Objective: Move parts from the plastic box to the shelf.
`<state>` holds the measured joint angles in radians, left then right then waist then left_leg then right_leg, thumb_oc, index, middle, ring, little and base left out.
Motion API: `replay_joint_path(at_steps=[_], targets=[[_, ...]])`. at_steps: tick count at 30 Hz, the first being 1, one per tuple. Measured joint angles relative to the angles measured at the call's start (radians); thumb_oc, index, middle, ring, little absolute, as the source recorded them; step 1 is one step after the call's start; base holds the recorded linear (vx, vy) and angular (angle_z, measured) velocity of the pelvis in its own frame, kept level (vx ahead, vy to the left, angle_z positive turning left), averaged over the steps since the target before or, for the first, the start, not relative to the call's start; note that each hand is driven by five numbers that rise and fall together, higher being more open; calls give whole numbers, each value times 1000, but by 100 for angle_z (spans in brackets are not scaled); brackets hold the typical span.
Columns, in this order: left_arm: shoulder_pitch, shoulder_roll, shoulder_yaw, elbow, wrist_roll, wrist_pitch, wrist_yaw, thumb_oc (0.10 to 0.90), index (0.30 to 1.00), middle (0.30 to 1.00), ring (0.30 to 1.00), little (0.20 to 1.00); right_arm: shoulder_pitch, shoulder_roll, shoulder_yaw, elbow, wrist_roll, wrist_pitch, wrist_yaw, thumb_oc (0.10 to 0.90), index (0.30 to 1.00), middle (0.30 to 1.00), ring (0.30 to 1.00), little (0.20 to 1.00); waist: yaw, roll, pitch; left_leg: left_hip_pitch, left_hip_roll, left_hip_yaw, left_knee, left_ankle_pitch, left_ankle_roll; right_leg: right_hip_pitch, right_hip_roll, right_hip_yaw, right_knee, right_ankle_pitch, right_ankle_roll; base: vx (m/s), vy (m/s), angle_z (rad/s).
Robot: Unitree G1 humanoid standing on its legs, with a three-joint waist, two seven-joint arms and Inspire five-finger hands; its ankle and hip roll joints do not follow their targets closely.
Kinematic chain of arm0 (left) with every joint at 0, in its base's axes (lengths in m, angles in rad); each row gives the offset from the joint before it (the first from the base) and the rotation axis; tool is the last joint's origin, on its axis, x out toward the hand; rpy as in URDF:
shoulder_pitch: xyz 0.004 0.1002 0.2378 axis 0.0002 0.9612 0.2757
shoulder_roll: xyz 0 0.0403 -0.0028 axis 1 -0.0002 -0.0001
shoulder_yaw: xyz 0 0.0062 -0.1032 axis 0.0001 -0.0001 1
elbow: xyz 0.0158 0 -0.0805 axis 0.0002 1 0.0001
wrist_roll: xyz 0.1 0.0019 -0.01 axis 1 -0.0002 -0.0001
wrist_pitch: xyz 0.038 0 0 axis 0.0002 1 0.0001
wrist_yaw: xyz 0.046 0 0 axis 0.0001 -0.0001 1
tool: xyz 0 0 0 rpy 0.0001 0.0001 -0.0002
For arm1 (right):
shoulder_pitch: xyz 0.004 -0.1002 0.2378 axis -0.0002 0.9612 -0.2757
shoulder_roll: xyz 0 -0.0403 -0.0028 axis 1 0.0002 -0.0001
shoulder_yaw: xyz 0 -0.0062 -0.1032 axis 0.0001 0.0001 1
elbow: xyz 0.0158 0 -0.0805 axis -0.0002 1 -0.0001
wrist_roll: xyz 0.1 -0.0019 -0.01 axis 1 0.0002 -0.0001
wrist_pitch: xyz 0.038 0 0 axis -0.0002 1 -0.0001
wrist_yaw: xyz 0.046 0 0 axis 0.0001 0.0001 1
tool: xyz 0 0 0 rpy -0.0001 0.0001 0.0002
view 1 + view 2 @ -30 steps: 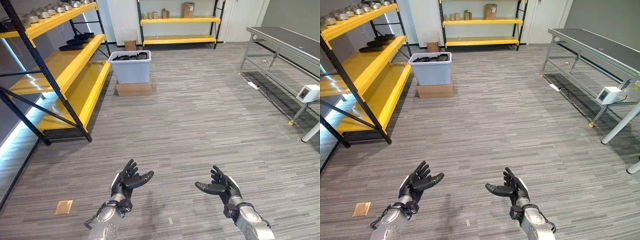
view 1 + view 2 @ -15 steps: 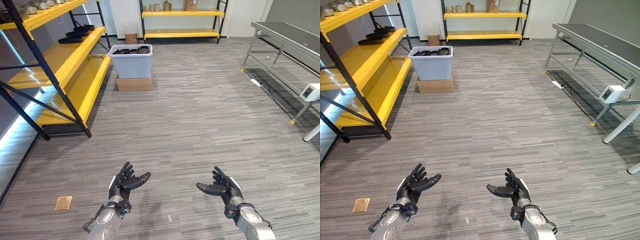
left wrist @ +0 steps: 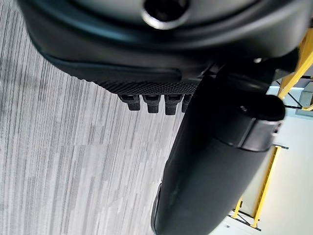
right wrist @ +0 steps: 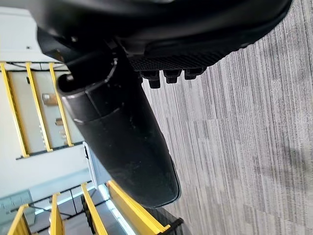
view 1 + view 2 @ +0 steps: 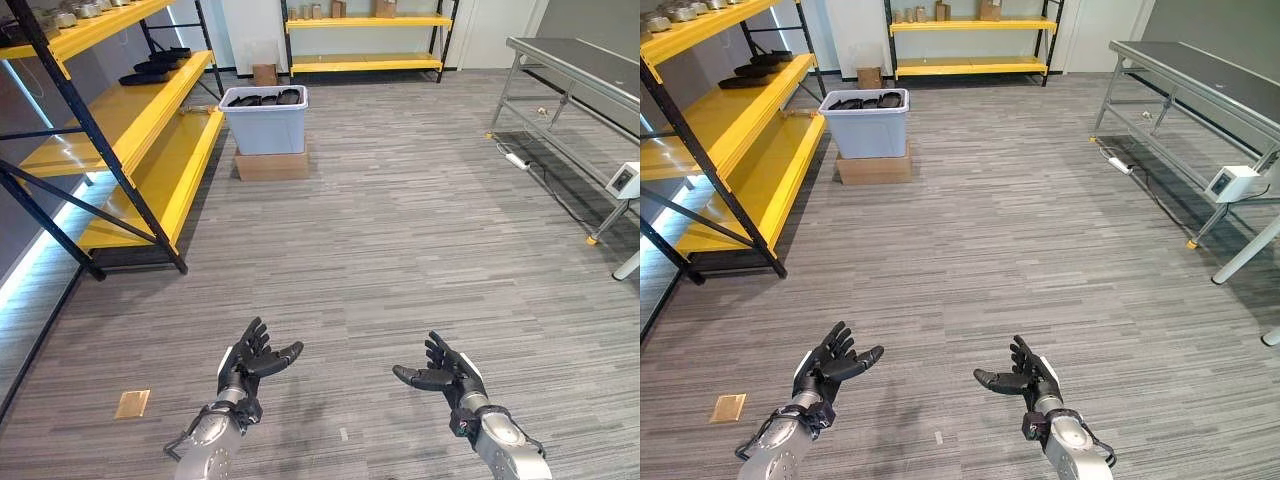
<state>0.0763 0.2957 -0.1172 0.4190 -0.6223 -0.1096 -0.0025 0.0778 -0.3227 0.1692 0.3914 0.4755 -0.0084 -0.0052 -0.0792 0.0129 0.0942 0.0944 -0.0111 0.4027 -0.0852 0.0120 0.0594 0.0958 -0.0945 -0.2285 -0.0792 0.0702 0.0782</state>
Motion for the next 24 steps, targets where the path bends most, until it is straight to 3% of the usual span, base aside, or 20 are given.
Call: replay_joint_path(at_steps=[2,5,7,8,10,12,15,17,21,24], targets=[[-7,-1,0,3,-1,0,-9,900,1000,1000,1000,1000,-1,1,-8,0,0,0,0,900,1000,1000,1000,1000,1,0,25,9,-12,4,0,-20,18,-18,-13,0,53,-4,11,52,282,-6],[-41,4,-6,6,-1,11,-29,900,1000,1000,1000,1000,-20,0,-9,-5,0,-1,-13,900,1000,1000,1000,1000,-1,20,62,4,3,4,2,-12,45,-191,-40,-2,374,-40,51,24,158,-1],[-53,6,-5,5,-2,30,-42,900,1000,1000,1000,1000,-18,1,-4,-11,-1,-1,-14,900,1000,1000,1000,1000,-1,4,69,4,-13,3,4,-18,49,-293,-74,1,529,-80,101,77,59,4],[-56,6,-5,5,-2,39,-49,900,1000,1000,1000,1000,-13,1,-4,-26,-1,-1,-15,900,1000,1000,1000,1000,-3,-2,73,4,-25,3,4,-19,50,-324,-84,0,546,-81,103,145,30,8],[-57,5,-5,7,-3,46,-52,900,1000,1000,1000,1000,-6,2,-4,-48,-2,-5,-13,900,1000,1000,1000,1000,-10,-12,84,8,-44,-10,4,-28,57,-357,-90,-11,496,-80,104,212,-41,21],[-57,4,-8,13,-7,70,-53,900,1000,1000,1000,1000,8,3,-5,-54,-3,-4,-12,900,1000,1000,1000,1000,-31,-20,90,23,-70,-35,5,-35,64,-370,-96,-34,311,-47,94,242,-120,40],[-62,4,-48,27,-7,69,-56,900,1000,1000,1000,1000,40,3,-31,-50,-2,-6,-8,900,1000,1000,1000,1000,-31,-21,97,44,-86,-72,12,-46,85,-365,-102,-26,58,58,113,125,-83,39],[-41,4,-61,28,-7,72,-56,900,1000,1000,1000,1000,44,4,-32,-32,-1,-7,-6,900,1000,1000,1000,1000,-34,-23,107,81,-84,-81,8,-48,85,-376,-109,-25,47,76,101,179,-132,31],[-14,7,-86,26,-7,67,-91,900,1000,1000,1000,1000,73,7,-53,-33,0,-16,7,900,1000,1000,1000,1000,-30,-28,115,115,-77,-123,9,-72,75,-369,-121,-27,-1,85,114,239,-139,31],[-11,2,-102,26,-25,69,-145,900,1000,1000,1000,1000,80,11,-64,-29,0,-19,5,900,1000,1000,1000,1000,-32,-39,118,174,-59,-184,11,-112,26,-270,-114,-14,30,83,113,443,-220,55]])
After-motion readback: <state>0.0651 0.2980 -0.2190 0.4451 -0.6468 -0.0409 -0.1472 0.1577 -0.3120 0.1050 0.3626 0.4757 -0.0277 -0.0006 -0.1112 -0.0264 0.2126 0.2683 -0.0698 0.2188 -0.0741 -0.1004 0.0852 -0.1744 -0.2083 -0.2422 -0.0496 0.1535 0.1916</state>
